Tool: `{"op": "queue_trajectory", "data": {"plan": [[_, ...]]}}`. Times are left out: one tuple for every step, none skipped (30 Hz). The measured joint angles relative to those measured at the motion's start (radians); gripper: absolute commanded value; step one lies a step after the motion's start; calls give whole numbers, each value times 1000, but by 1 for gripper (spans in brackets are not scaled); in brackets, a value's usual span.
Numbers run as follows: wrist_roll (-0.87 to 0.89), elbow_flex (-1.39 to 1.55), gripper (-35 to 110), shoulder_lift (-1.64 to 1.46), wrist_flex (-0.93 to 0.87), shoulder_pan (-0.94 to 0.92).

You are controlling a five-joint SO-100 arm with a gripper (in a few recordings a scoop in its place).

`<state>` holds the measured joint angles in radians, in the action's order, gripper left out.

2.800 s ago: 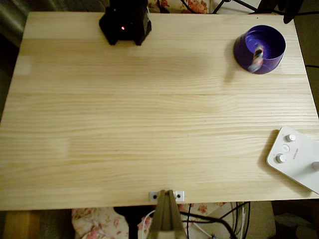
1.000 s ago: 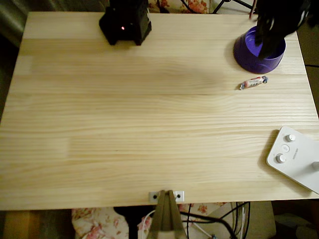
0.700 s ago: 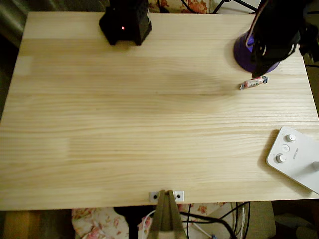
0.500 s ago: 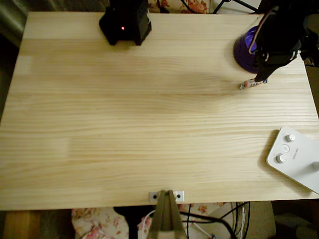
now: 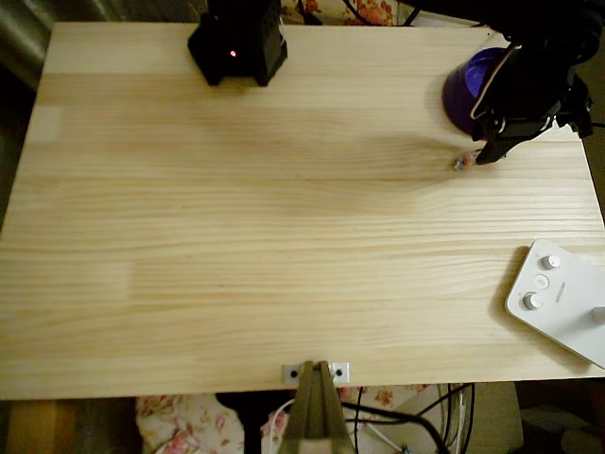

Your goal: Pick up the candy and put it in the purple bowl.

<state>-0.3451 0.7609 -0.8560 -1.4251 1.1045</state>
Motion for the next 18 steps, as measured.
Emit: {"op": "queue_trajectory", "data": {"plan": [[0,-2,16,3,-6,0],[-5,-2,16,6,-14,-3],[-6,-3,16,12,-18,-8],[-6,-3,16,17,-18,-12],[-3,-3,17,20,-18,-15],[-2,-3,17,26,-18,-20],[-5,-3,17,26,-17,-21],[-5,-3,17,26,-12,-21],[-5,-3,17,26,-6,-21],[-5,-3,17,26,-2,-20],[-5,-3,17,26,2,-18],[-5,-3,17,28,3,-17],[-5,-3,17,32,3,-17],[-5,-3,17,35,3,-17],[-5,-3,17,37,3,-18],[-3,-3,17,37,3,-21],[2,-3,17,37,3,-21],[6,-3,17,38,3,-23]]}}
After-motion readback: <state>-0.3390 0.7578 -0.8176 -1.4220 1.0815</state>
